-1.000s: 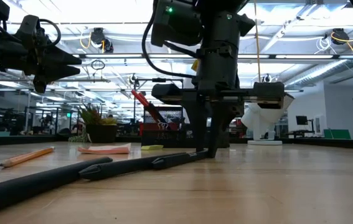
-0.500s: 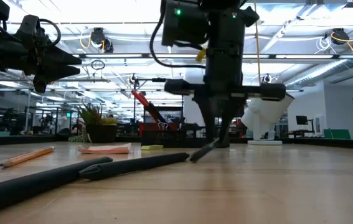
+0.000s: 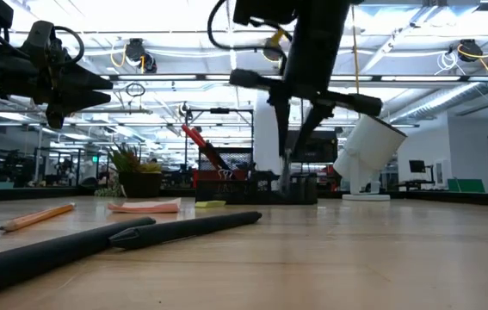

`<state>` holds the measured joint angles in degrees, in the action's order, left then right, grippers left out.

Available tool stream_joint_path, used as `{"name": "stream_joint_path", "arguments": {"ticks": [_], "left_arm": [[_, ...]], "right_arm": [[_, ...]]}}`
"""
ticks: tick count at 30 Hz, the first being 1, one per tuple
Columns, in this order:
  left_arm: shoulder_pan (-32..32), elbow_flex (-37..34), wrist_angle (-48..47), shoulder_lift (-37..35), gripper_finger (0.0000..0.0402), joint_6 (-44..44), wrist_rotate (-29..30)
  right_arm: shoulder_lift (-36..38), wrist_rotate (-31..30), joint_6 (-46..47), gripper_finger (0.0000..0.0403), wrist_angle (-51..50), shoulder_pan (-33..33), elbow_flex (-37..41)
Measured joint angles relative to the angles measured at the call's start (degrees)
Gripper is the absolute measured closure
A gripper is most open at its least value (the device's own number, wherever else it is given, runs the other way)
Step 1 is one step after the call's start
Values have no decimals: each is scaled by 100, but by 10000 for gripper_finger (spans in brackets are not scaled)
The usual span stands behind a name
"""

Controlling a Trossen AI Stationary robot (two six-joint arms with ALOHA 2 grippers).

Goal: Pick and place office supplies into organizer
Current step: Put the right pen into the mesh organizer, then put the top pen into the mesh organizer

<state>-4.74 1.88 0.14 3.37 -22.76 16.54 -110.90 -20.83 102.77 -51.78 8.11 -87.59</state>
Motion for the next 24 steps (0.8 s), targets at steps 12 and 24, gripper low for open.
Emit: {"name": "stream_joint_path", "arguments": {"ticks": [12, 24], "left_arm": [[0, 0, 0, -1, 254, 0, 0], [-1, -1, 2, 0, 254, -1, 0]], "right_arm": [[170, -3052, -2540, 365, 905, 435, -2], [169, -3189, -5098, 397, 2926, -16, -8]]}}
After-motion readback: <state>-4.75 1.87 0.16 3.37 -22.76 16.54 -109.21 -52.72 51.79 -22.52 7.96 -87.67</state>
